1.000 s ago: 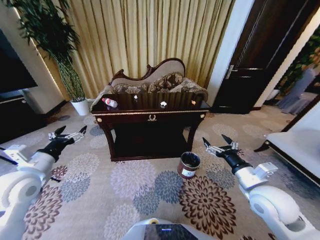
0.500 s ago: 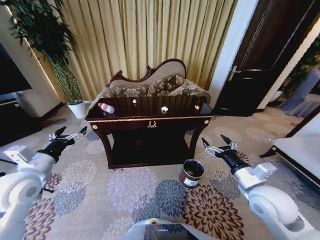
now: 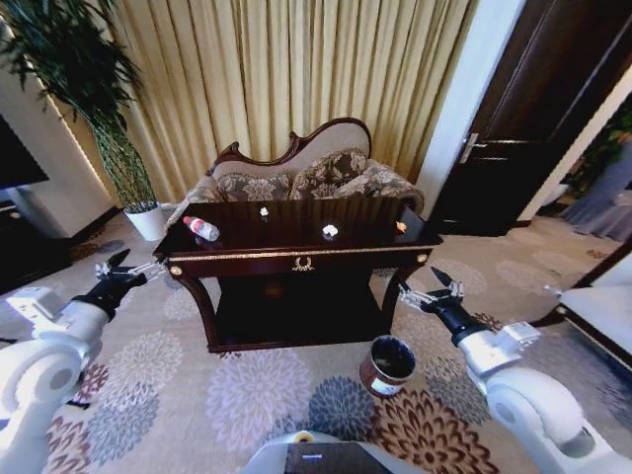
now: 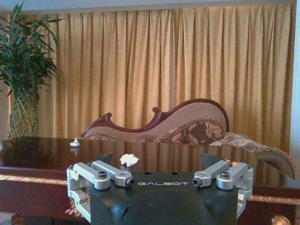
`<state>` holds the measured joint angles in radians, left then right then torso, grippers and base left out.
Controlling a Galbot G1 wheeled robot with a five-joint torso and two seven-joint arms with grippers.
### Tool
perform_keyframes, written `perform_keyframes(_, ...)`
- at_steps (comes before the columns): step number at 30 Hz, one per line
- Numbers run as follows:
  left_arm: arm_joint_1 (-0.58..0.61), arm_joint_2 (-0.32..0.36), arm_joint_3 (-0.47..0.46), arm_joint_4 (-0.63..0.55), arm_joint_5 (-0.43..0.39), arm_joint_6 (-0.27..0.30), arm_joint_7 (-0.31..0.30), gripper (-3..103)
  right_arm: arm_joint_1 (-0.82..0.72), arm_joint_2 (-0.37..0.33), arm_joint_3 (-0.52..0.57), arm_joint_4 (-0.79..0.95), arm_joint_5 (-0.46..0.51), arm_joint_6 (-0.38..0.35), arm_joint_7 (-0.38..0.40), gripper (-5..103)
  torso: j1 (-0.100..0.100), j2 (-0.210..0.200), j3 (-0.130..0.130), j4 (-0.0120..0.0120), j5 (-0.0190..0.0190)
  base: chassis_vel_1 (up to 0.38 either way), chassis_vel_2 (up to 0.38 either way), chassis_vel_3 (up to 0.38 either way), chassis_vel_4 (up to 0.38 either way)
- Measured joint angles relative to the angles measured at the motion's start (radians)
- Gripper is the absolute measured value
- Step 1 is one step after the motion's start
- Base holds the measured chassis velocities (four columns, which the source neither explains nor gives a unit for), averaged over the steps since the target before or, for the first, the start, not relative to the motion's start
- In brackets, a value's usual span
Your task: Move to the front of the table and place the trash on the table into the trash bin.
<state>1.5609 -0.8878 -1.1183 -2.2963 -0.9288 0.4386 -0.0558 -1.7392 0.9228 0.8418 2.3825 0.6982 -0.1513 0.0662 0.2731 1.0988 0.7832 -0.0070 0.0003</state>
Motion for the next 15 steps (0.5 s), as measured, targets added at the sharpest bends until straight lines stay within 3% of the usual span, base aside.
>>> perform_keyframes(15,0.003,-0.009,0.002,-0.003,0.001,0.000,-0.001,100,0.015,0.002,-0.019,-0.005,-0.007,0.008,0.025,100,0.000,0.000,0.000,-0.0001,-0.0004,-0.217,0.205,0.214,-0.200)
